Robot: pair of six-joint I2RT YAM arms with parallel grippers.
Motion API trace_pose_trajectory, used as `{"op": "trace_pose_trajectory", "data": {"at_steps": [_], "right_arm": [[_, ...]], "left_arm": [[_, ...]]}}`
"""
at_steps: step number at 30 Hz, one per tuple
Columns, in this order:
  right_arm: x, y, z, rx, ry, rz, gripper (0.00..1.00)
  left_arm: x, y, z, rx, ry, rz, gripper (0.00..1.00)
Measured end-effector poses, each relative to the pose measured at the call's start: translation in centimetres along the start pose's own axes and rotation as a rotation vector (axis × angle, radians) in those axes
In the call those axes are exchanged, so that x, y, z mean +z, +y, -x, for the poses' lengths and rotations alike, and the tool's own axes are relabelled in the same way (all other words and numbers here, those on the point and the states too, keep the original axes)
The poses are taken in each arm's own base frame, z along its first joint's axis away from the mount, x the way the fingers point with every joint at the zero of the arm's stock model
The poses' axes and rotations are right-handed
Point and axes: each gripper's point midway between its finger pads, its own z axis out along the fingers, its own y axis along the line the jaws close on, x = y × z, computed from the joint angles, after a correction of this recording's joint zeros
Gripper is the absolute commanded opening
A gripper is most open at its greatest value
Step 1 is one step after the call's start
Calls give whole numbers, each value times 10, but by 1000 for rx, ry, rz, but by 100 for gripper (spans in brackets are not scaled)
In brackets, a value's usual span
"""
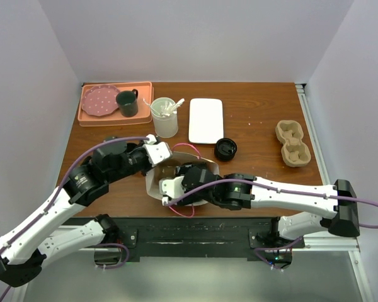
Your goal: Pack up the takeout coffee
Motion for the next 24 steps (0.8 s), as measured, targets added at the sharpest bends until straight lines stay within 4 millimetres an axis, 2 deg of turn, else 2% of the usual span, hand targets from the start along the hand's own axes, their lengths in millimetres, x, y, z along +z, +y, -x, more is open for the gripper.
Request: {"op": "trace_pose_trajectory", "data": {"at_steps": [5, 11, 13, 14, 16, 20, 24], "right_arm": [[7, -9, -22, 10, 41, -21, 38], [10, -13, -28, -10, 49, -9, 38], [10, -12, -28, -15, 50, -3, 38], [11, -11, -28, -17, 50, 1, 38], [14, -8, -28, -20, 51, 14, 38], [19, -1, -29, -22, 60, 39, 37], [22, 4, -27, -13, 50, 59, 36]], "left_arm": [[-9, -4, 1, 0, -12, -12, 0], [-16, -10, 8, -2, -46, -42, 0], [-16, -13, 9, -6, -53, -57, 14], [-16, -14, 9, -9, -54, -62, 32], [-16, -14, 9, -30, -52, -60, 44], [-16, -5, 4, -95, -25, 7, 52], [-23, 9, -6, -199, 25, 121, 53]]}}
